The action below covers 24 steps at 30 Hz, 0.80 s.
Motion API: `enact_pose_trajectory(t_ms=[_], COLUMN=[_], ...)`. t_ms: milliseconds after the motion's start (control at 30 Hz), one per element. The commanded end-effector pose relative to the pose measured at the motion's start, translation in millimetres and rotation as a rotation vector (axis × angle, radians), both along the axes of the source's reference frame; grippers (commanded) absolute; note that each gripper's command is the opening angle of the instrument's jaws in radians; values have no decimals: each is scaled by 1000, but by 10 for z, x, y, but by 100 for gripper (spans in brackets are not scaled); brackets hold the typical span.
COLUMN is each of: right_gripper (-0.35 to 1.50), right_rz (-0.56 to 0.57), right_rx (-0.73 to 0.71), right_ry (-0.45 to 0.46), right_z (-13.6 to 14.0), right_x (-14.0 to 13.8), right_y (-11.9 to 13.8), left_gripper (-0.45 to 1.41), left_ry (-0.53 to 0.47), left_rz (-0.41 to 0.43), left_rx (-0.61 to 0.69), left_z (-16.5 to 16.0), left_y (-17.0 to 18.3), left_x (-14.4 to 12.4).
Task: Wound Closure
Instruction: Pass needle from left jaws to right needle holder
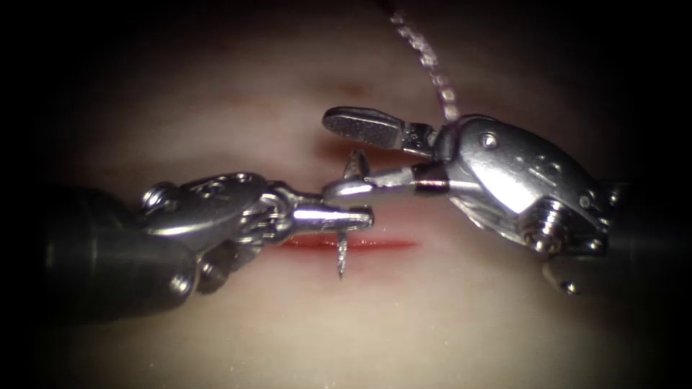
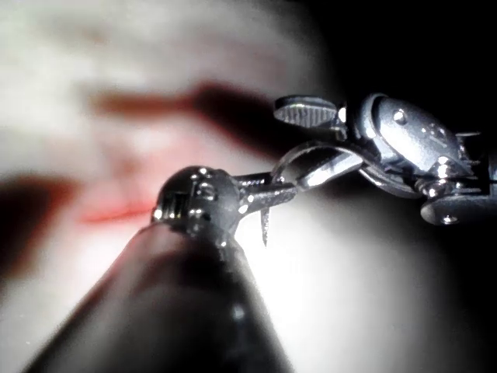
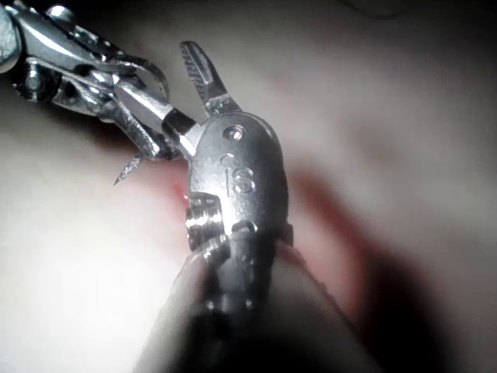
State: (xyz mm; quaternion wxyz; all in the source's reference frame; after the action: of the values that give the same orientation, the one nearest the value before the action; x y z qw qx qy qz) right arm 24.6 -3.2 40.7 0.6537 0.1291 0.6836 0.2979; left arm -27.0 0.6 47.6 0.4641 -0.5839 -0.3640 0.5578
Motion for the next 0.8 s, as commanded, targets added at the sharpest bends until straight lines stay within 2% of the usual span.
enact_pose_trajectory(t_ms=[33, 167, 400, 467, 500, 533, 800], right_gripper=[83, 59, 32, 9, -22, -32, -35], right_rz=[1, -4, -4, -4, -5, -6, -6], right_rx=[-8, -22, -33, -33, -34, -34, -42], right_ry=[9, 33, 31, 32, 32, 33, 25], right_z=[4, 3, 4, 4, 4, 4, 3], right_x=[12, 17, 17, 17, 16, 15, 8], right_y=[0, 1, 2, 2, 1, 1, 1], left_gripper=[-45, -45, -45, -45, -45, -45, -45], left_ry=[-2, -6, -10, -11, -11, -11, -12], left_rz=[2, 6, 5, 6, 6, 6, 7], left_rx=[7, 6, 6, 6, 6, 6, 7], left_z=[6, 6, 5, 5, 5, 5, 4], left_y=[-3, -3, -3, -3, -3, -3, -3], left_x=[-6, -6, -6, -6, -6, -6, -5])
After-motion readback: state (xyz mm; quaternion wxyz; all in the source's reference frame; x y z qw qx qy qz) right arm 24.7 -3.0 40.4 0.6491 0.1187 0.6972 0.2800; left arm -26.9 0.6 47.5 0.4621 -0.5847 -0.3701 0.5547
